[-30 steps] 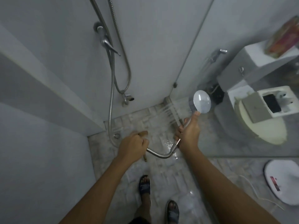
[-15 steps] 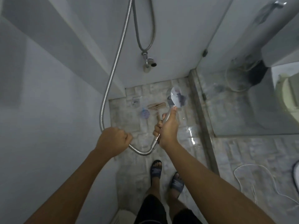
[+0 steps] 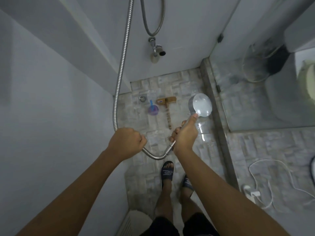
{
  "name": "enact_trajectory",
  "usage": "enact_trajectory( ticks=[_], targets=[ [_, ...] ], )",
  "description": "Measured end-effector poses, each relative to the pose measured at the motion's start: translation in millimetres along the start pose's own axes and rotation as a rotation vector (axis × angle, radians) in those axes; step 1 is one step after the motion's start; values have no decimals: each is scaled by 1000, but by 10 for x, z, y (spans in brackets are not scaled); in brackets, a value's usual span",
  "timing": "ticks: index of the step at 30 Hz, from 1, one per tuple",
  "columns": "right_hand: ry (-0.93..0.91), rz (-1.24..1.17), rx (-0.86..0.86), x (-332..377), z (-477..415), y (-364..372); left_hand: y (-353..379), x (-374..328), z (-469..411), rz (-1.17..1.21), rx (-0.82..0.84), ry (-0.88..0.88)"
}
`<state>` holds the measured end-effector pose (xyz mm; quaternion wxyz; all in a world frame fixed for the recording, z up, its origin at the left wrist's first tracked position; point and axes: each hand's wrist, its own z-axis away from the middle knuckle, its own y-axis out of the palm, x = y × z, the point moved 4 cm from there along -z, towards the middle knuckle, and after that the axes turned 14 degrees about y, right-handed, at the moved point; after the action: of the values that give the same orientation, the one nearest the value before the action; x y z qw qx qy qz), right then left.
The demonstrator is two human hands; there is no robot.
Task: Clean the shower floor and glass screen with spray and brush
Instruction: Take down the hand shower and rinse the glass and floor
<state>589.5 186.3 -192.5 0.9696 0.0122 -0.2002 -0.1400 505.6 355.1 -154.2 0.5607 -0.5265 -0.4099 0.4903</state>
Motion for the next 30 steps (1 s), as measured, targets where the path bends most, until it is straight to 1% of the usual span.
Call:
enact_trajectory(
  ticks=[3, 7, 9, 14, 19, 22, 26, 30],
  targets=[
    [-93, -15, -38, 61, 14, -104, 17, -67, -91, 21, 0, 10],
    [-104, -31, -67, 93, -11, -201, 28, -131, -160, 41, -11, 29],
    [-66, -37, -58, 69, -25, -215, 36, -122, -155, 45, -10, 37],
    [130, -32, 17, -86, -44, -155, 8, -90, -80, 39, -21, 87],
    [206, -82, 2, -149, -91, -161, -29, -53, -43, 26, -49, 98],
    [181, -95, -27, -108, -68, -224, -5, -100, -87, 8, -49, 99],
    [92, -116, -103, 35, -64, -400, 94, -201, -221, 46, -33, 83],
    [6, -136, -177, 227, -85, -624, 145, -397, -416, 111, -22, 133]
  ],
)
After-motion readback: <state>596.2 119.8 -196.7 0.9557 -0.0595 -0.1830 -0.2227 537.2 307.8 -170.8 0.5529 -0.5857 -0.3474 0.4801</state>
